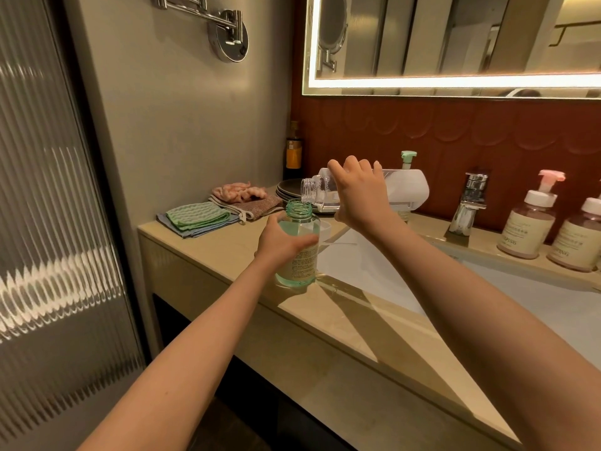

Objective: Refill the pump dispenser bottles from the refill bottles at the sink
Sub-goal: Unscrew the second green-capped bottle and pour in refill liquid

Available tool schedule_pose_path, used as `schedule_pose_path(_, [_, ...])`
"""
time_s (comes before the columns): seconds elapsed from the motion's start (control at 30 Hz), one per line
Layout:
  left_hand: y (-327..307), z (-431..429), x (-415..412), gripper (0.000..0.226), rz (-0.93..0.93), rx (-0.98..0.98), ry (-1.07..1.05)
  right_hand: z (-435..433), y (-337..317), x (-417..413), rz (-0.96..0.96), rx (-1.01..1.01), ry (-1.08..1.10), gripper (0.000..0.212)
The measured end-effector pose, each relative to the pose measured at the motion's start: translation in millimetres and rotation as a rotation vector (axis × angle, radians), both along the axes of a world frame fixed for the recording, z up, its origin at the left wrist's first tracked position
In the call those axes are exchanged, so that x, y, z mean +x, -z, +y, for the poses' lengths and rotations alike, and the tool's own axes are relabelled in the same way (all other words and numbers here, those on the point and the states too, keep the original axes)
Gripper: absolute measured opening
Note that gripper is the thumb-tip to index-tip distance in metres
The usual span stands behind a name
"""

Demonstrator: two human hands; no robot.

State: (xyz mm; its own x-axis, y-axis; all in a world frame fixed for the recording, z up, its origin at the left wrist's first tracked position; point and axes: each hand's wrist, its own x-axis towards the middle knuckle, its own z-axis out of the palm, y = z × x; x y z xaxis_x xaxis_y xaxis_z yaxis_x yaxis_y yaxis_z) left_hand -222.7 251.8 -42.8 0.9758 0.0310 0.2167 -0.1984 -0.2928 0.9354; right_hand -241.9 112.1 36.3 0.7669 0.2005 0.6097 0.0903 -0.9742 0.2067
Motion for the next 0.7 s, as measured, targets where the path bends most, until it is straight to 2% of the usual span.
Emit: schedule_pose_path(0.7, [-1.7,-0.3,-2.3,0.082,0.003,0.017,-0.004,-0.4,0.6,1.5,-0.005,0.000,-0.002,0.066])
